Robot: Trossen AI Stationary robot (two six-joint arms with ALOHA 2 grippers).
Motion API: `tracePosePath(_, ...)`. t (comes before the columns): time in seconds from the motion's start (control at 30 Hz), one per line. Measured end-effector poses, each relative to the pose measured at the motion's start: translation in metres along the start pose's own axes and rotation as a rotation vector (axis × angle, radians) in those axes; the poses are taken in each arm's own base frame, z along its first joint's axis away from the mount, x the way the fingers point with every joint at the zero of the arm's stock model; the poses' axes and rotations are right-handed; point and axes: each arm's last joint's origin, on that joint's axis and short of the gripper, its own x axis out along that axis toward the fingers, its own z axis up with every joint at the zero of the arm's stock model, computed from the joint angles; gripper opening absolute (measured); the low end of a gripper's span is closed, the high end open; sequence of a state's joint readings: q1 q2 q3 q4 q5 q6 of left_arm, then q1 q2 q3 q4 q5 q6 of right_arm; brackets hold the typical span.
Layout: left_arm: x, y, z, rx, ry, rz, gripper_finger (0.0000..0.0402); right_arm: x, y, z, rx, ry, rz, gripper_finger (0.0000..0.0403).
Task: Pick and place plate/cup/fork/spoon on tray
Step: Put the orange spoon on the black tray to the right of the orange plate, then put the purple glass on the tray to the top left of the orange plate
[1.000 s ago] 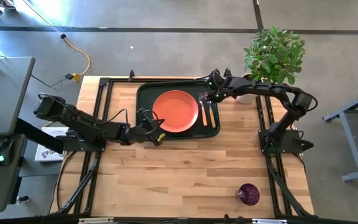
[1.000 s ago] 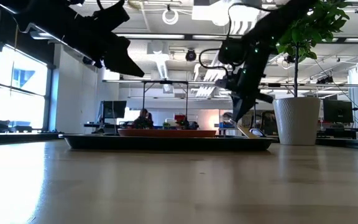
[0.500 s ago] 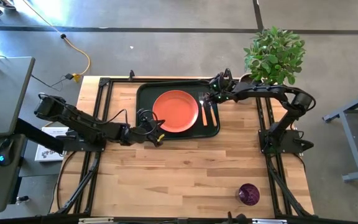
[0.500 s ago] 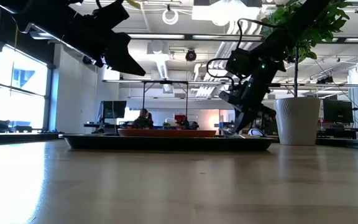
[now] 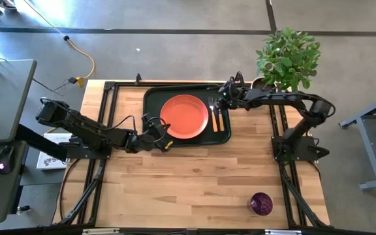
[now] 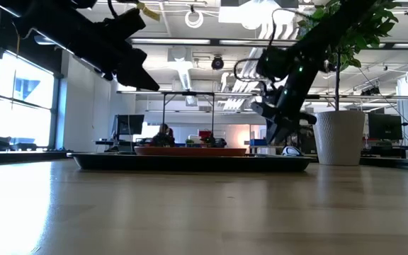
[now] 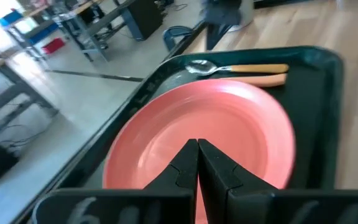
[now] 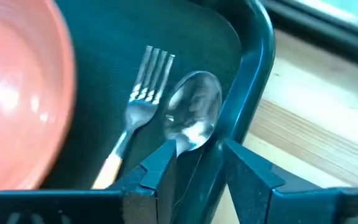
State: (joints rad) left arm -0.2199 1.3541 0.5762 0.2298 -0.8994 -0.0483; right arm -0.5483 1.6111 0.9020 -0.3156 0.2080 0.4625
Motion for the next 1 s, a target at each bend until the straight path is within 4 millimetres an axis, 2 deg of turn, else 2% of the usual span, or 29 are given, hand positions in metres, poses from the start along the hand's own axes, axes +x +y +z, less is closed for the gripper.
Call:
tracePosePath(0.13,0.0,0.001,-0.002,0.016,0.012,0.03,0.0,-0.037,0.021,-0.01,-0.082,-0.062,0.014,0.0119)
tracePosePath(0.3,0.0,0.001,-0.002,0.015,0.013,0.011,0.0,-0.099,0.046,-0.037,-0.201,-0.03,0.245,0.0109)
tracePosePath(0.47,0.0,-0.004,-0.002,0.026,0.021,-0.143,0.0,-0.16,0.057,-0.072,-0.213,0.078,0.526,0.0103)
tracePosePath(0.6,-0.005,-0.011,0.0,0.043,0.003,-0.309,0.0,-0.201,0.061,-0.104,-0.229,0.096,0.646,0.0103)
tracePosePath(0.8,-0.013,-0.018,0.004,0.068,-0.05,-0.361,0.0,-0.235,0.064,-0.166,-0.212,0.329,0.662,0.0103)
tracePosePath(1.0,-0.013,-0.018,0.006,0.055,-0.071,-0.357,0.0,-0.244,0.069,-0.212,-0.143,0.5,0.553,0.0103)
